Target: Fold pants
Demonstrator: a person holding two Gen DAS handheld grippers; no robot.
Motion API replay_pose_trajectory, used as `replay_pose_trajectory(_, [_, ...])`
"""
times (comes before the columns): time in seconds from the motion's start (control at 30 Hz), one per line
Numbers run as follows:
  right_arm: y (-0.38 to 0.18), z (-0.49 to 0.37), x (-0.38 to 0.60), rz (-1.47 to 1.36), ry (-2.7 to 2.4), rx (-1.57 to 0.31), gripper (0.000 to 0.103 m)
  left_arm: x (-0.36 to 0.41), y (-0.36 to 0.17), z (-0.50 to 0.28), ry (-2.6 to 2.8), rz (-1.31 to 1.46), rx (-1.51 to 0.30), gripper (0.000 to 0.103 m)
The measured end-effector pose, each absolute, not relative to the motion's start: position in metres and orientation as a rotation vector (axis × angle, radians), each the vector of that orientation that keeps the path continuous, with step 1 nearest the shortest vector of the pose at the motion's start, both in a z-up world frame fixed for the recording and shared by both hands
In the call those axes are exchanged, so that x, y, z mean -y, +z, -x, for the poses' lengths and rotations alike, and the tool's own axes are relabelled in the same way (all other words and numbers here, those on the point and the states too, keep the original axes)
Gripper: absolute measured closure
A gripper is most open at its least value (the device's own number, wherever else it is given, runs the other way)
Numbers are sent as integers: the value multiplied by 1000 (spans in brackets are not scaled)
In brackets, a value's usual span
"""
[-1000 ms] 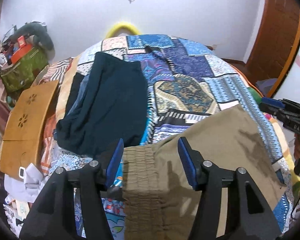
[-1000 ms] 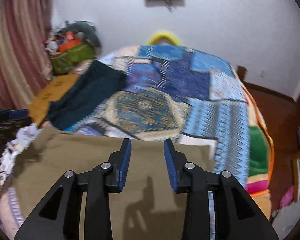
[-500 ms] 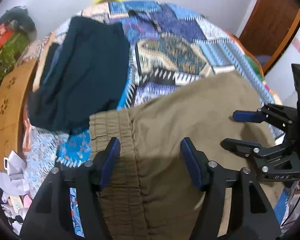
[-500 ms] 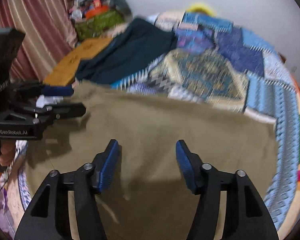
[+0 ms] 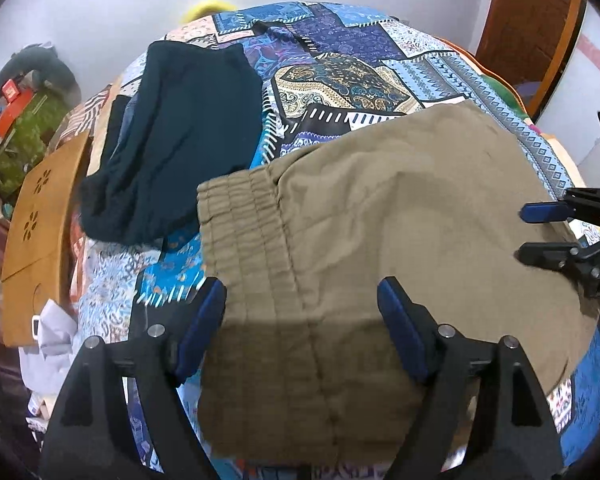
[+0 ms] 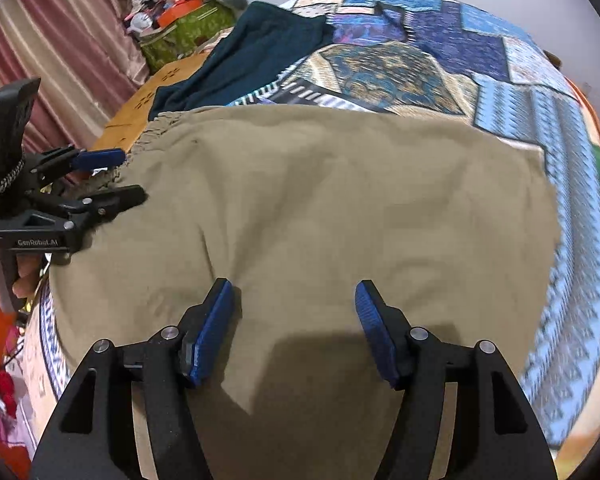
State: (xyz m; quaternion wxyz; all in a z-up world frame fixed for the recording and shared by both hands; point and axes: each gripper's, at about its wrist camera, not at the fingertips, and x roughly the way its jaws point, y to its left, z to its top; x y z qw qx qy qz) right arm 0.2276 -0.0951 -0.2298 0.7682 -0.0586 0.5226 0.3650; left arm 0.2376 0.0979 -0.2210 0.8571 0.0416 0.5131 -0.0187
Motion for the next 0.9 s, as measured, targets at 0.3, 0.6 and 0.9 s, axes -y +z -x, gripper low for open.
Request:
replay_pose_trajectory(0.3, [-225, -200, 139, 82, 687, -1110, 43, -104, -210, -206, -18, -49, -1073, 22])
replay_pose_trajectory(0.6, [-229, -178, 182, 98, 579, -1105, 43, -111, -202, -179, 13, -2, -1055, 22])
replay_pose_trajectory(0.9, [-228, -165, 207, 47, 520, -1110, 41, -110, -200, -155, 42, -24, -1067, 21])
